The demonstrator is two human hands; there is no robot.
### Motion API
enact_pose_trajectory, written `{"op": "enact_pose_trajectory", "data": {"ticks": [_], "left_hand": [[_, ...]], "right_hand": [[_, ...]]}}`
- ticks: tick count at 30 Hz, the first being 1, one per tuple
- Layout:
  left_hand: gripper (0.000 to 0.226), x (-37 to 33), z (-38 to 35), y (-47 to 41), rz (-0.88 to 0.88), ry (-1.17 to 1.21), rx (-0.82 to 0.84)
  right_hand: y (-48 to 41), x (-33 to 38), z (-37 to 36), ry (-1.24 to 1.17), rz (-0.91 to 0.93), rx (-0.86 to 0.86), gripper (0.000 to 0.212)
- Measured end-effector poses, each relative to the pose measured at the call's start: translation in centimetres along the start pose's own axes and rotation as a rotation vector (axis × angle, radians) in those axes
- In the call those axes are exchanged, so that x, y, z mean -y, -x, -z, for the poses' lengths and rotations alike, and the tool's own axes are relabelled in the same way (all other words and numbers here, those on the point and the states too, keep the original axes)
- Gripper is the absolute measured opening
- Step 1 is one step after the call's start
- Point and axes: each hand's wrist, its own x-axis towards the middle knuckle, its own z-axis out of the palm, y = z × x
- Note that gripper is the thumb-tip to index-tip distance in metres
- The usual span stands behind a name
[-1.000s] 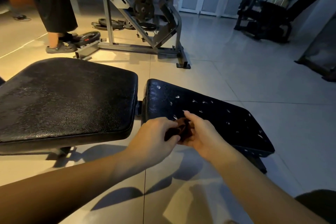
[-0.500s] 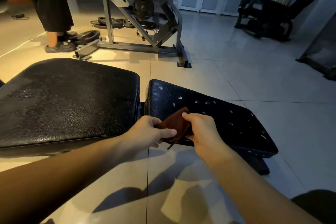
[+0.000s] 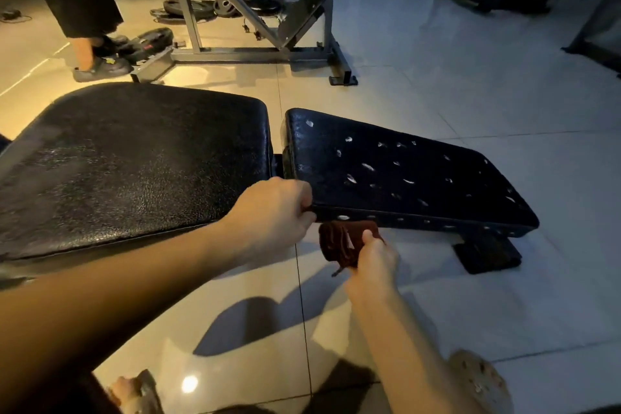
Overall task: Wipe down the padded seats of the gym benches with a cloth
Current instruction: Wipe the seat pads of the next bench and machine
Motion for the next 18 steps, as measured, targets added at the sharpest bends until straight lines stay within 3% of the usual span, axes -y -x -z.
{"op": "enact_pose_trajectory", "data": {"ticks": [4,7,11,13,18], "left_hand": [[0.022,1.8,-0.8,-1.8,-0.094,-0.120,-0.091],[0.038,3.1,-1.7,-2.8,-0.102,-0.219,-0.131],[0.059,3.5,-2.3,-3.3,-0.109,-0.326,-0.150],[0.061,3.3,-2.4,-3.4,-0.126,-0.329,-0.152],[0.057,3.0,-2.3,-3.6,-0.145,-0.340,-0.125]], "right_hand": [[-0.7,-2.5,1.9,-0.080,-0.175,-0.032,0.019],[-0.1,-3.6,1.0,-0.135,-0.077,0.058,0.011],[-0.2,-2.9,-1.0,-0.169,0.087,-0.009,0.006],[-0.2,-3.1,-1.8,-0.224,0.057,-0.026,0.005],[1.4,-5.3,-3.9,-0.162,0.106,0.112,0.006]]}}
